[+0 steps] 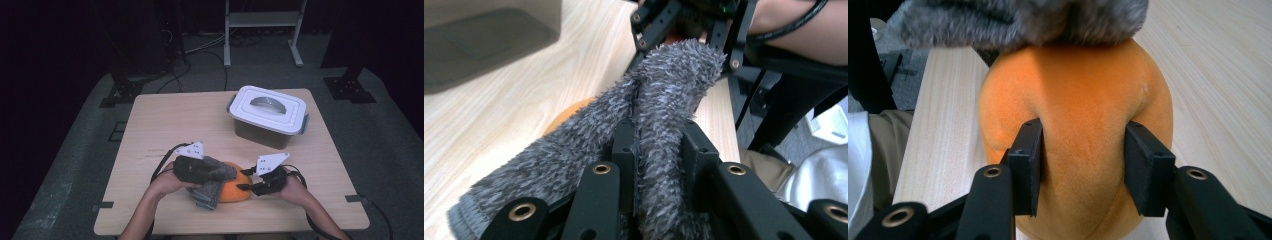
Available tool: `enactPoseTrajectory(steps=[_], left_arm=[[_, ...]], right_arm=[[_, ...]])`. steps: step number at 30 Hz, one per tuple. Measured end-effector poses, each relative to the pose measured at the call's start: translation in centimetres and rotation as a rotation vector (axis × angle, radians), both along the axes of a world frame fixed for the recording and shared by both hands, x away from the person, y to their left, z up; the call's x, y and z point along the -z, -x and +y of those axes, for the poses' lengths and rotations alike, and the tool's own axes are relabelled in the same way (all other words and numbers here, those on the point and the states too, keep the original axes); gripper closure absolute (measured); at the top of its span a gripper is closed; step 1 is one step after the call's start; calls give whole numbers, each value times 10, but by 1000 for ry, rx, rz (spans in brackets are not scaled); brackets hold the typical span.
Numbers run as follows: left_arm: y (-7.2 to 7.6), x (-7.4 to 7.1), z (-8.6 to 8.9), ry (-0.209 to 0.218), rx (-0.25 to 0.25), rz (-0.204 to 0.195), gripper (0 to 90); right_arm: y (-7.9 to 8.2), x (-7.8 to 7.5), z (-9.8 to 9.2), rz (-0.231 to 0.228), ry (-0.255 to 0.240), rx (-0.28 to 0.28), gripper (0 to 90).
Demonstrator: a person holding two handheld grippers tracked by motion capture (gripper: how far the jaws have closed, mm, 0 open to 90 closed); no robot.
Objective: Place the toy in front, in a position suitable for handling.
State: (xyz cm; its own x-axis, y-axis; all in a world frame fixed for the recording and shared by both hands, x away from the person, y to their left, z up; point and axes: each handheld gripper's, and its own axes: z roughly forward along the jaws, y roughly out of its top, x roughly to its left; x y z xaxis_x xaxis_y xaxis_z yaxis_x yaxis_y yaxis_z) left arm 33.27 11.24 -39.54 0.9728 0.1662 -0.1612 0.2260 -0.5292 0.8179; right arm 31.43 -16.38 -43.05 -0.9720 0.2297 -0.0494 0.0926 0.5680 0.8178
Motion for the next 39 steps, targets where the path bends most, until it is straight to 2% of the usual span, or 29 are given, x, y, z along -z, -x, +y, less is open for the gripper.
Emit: enactPoseTrajectory(steps=[2, 7, 9, 13, 17, 20, 24, 28, 31, 39], left_arm=[[2, 3, 1, -25, 0, -4, 725], [5, 11, 11, -23, -10, 25, 728], [7, 15, 16, -11, -12, 36, 730], [10, 21, 24, 11, -18, 61, 730], [10, 21, 26, 12, -18, 65, 729], [10, 16, 21, 14, -11, 52, 728], [8, 7, 14, 43, 19, 32, 726], [7, 8, 13, 40, 14, 36, 726], [7, 10, 20, 40, 4, 41, 726], [8, 18, 40, -2, -49, 49, 723]], right_arm=[[-1, 0, -1, 5, -6, -3, 511], [-1, -3, 1, 51, -25, -5, 384], [0, -4, 1, 49, -27, -6, 357], [3, -5, -2, 52, -11, 0, 336], [2, -2, 0, 79, -23, -5, 337], [1, 1, 4, 82, -22, 14, 404], [1, -1, 4, 19, -1, 49, 534], [-2, 0, 2, 29, -9, 45, 587], [-3, 1, 0, 54, -27, 43, 600], [-5, 3, -1, 70, -34, 41, 592]])
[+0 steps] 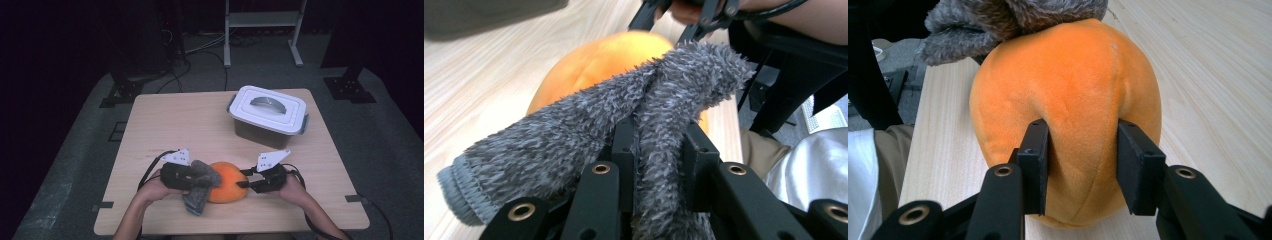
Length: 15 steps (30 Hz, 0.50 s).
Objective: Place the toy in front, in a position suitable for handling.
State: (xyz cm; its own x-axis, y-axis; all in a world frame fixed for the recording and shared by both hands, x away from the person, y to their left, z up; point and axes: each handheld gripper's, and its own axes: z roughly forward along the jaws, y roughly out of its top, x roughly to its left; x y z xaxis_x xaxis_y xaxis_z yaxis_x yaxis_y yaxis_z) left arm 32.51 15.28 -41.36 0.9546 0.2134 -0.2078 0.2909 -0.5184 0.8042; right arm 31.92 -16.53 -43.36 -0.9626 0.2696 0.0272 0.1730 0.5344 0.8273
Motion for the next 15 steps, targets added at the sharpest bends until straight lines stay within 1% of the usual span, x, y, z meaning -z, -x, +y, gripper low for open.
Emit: enactPoseTrajectory(steps=[3, 7, 10, 13, 15], left_arm=[[-2, 3, 6, -7, -16, 8, 719], [-6, 1, 8, 8, -34, 12, 719], [-8, -5, 1, 22, -28, 4, 720], [-9, -14, -10, 36, -4, -14, 720], [-8, -18, -17, 34, 15, -31, 719]], right_arm=[[1, -1, 1, -10, 8, -2, 589], [2, -1, 2, -21, 20, -7, 584], [4, -2, 5, -38, 36, -11, 585], [4, -2, 5, -42, 36, -14, 585], [4, -2, 4, -47, 39, -14, 586]])
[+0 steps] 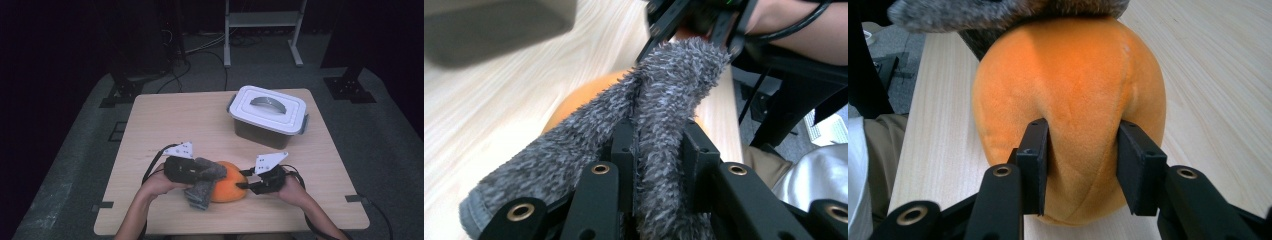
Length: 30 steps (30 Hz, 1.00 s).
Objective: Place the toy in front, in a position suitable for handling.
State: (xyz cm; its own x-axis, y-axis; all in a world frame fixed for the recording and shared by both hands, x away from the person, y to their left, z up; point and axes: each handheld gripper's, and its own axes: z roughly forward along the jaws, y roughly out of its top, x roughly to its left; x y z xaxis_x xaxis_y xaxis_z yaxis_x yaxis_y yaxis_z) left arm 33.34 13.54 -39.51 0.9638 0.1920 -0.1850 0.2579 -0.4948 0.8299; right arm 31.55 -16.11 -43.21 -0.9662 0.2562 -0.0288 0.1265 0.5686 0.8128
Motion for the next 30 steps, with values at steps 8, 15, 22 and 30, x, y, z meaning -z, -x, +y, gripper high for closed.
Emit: enactPoseTrajectory(steps=[8, 15, 22, 30], left_arm=[[7, 17, 2, -34, -11, 36, 723], [17, 20, -1, -52, 13, 32, 723], [23, 21, -6, -55, 43, 44, 722], [13, -1, -2, -22, 4, -10, 723]], right_arm=[[-3, 0, -4, 1, 3, 1, 579], [-3, 1, -2, 80, -35, -37, 395], [-3, 4, 7, 125, -57, -22, 374], [1, 3, 5, 61, -24, -11, 535]])
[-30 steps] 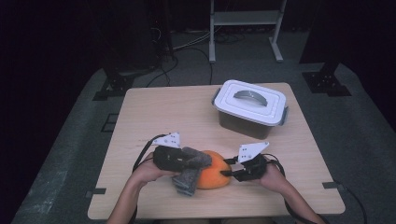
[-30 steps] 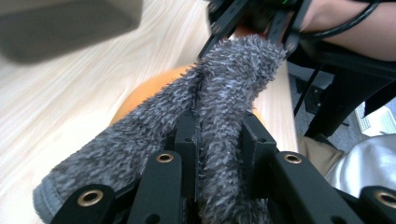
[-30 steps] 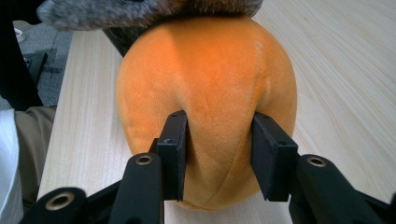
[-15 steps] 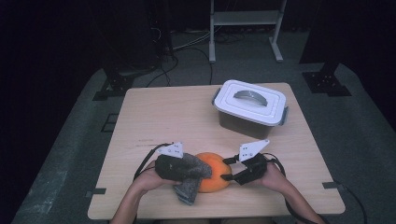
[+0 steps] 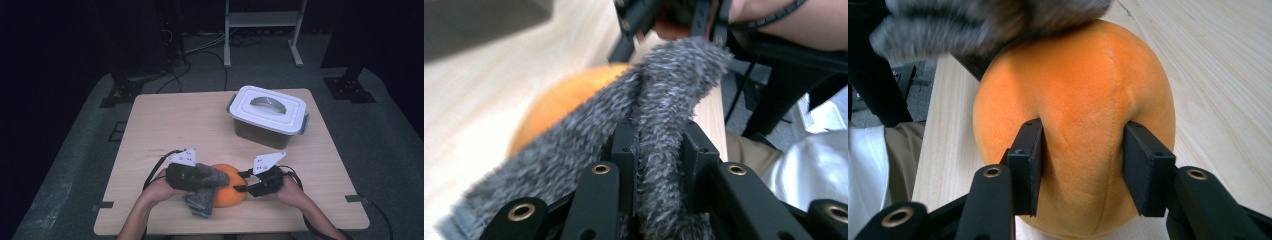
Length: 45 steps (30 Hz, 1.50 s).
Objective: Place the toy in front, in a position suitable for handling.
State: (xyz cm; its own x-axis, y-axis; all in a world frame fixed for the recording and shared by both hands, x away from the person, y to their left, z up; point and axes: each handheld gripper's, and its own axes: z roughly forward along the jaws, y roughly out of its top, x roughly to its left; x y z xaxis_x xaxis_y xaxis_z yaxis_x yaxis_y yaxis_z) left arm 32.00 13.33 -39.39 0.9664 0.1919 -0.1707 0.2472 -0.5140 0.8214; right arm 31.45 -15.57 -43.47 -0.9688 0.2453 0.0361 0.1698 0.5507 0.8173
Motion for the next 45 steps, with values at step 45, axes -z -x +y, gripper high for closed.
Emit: enactPoseTrajectory(steps=[45], left_arm=[[-6, 10, 2, 36, -3, 5, 719]], right_arm=[[-3, 0, -7, 22, 29, -11, 488]])
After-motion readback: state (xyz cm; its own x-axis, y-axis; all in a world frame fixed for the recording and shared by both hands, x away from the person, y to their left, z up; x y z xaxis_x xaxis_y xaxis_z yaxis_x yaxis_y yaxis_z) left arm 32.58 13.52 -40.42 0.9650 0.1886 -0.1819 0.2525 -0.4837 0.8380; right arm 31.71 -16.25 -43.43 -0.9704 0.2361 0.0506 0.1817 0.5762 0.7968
